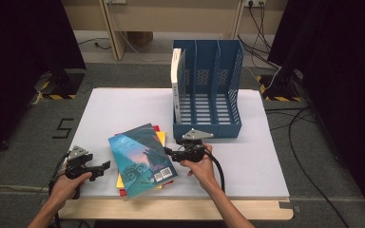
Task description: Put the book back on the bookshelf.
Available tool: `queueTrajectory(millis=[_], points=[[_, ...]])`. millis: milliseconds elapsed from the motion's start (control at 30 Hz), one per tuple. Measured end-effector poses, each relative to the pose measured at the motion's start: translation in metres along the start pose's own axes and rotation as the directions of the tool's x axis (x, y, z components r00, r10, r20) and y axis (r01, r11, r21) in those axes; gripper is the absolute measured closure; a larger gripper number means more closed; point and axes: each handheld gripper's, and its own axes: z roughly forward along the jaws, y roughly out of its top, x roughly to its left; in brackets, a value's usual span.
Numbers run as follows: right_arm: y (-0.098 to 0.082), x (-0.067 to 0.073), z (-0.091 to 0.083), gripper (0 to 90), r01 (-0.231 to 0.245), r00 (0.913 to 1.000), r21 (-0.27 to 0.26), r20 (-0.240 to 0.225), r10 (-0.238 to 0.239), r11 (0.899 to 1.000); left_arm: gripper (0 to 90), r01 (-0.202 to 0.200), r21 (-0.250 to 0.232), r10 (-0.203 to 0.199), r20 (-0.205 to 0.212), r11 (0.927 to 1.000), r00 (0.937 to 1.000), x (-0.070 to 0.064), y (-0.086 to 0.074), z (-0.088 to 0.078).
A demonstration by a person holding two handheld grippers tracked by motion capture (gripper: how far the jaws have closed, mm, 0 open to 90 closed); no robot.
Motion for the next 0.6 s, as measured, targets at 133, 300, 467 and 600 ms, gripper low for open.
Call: queueTrajectory(millis=[133,300,467,600], points=[[-0.001,0.0,0.001,36.1,-0.002,1.0,0.006,-0.004,0.002,1.0,14.5,-0.008,-0.009,0.008,0.01,0.9999,0.9999,-0.008,0.001,0.001],[-0.002,0.0,0.002,36.2,0.0,1.0,0.007,-0.005,0.0,1.0,15.0,-0.025,-0.007,0.026,0.022,0.9996,0.9994,-0.018,0.0,0.0],[-0.004,0.0,0.005,35.5,-0.007,0.9997,0.019,-0.023,0.007,1.0,16.9,-0.015,-0.002,0.015,0.029,0.9999,0.9995,-0.018,0.001,0.0],[-0.005,0.002,0.008,34.4,-0.006,0.9992,0.037,-0.039,0.008,0.999,17.7,-0.02,-0.003,0.02,0.027,0.9998,0.9994,-0.019,0.001,-0.001]])
